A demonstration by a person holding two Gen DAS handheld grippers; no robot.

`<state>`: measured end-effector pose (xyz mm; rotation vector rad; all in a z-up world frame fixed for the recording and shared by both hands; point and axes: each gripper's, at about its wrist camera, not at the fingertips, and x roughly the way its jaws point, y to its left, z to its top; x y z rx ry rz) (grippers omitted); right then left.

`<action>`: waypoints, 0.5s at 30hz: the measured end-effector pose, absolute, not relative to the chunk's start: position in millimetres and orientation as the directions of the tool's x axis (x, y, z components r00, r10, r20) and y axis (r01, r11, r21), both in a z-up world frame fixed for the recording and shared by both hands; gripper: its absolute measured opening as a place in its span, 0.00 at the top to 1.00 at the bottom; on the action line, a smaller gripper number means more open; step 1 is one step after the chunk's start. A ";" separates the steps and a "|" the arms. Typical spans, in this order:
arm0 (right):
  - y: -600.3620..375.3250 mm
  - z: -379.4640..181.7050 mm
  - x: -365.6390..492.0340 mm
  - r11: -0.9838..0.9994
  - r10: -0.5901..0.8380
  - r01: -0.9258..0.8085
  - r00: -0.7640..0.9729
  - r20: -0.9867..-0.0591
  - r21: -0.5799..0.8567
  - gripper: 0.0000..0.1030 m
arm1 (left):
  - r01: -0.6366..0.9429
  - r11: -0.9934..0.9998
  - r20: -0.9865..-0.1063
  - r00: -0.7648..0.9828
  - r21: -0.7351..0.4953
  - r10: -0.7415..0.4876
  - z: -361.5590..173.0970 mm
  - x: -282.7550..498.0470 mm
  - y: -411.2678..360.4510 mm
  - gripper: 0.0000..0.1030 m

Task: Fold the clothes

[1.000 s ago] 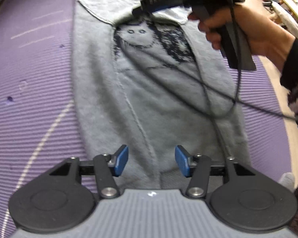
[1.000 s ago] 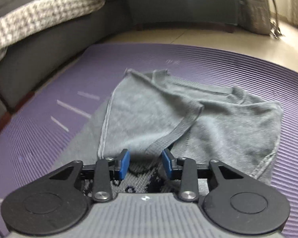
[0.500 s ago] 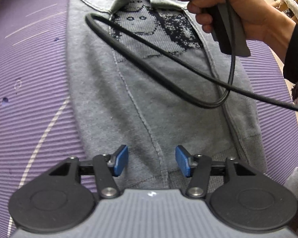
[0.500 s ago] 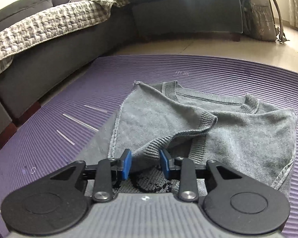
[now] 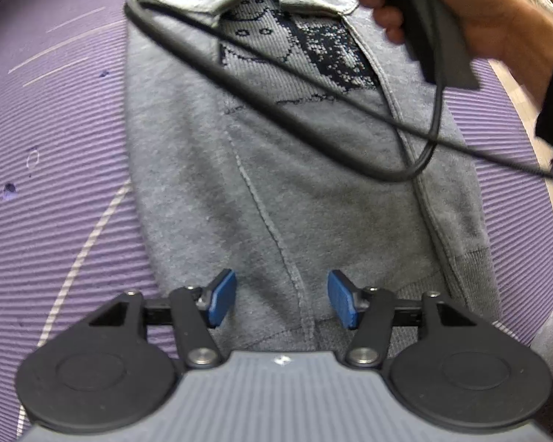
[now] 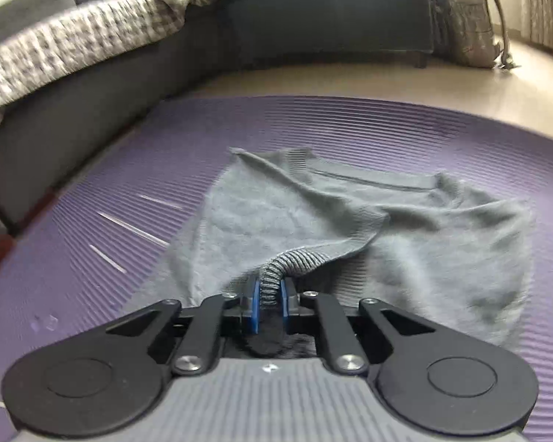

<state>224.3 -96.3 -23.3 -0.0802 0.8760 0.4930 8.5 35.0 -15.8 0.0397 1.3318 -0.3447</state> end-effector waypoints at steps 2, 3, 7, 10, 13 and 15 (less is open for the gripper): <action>-94.8 -22.1 227.1 0.896 0.328 -0.432 0.494 -0.805 0.100 0.79 | 0.273 0.948 -0.957 0.192 -0.162 -0.219 -12.8 9.1 37.5 0.40; -97.4 -21.5 229.0 0.904 0.318 -0.413 0.476 -0.820 0.110 0.77 | 0.277 0.948 -0.958 0.191 -0.155 -0.213 -12.7 9.7 37.8 0.38; -119.7 -15.6 232.6 0.925 0.345 -0.327 0.509 -0.788 0.194 0.67 | 0.300 0.944 -0.962 0.188 -0.135 -0.197 -17.6 5.5 35.6 0.37; -132.0 -18.8 234.3 0.919 0.384 -0.292 0.513 -0.768 0.265 0.67 | 0.308 0.942 -0.963 0.184 -0.131 -0.194 -17.6 6.0 38.5 0.37; -132.0 -26.4 233.5 0.899 0.428 -0.313 0.484 -0.763 0.305 0.67 | 0.311 0.941 -0.964 0.183 -0.131 -0.195 -17.3 7.1 38.6 0.36; -126.4 -31.6 231.0 0.888 0.443 -0.349 0.470 -0.764 0.301 0.67 | 0.312 0.941 -0.964 0.182 -0.132 -0.196 -18.1 10.7 36.5 0.35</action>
